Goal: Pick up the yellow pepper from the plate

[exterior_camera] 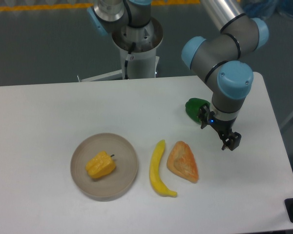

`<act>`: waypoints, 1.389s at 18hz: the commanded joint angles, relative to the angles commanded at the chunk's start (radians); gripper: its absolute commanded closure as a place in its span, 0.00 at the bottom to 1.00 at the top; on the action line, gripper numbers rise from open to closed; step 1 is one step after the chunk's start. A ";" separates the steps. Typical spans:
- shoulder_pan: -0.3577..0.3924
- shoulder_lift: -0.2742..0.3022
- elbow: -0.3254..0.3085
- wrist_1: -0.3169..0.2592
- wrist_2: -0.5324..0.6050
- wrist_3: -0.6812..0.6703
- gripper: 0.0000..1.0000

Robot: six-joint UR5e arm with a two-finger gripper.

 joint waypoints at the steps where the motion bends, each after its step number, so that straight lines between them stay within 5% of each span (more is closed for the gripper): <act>1: 0.002 0.000 0.000 0.000 -0.005 0.000 0.00; 8: -0.018 0.011 -0.021 -0.021 -0.044 -0.020 0.00; 12: -0.051 0.136 -0.155 -0.038 -0.140 -0.093 0.00; 15: -0.100 0.172 -0.222 -0.026 -0.141 -0.135 0.00; 23: -0.304 0.178 -0.221 -0.021 -0.155 -0.366 0.00; 25: -0.336 0.160 -0.222 0.018 -0.158 -0.402 0.00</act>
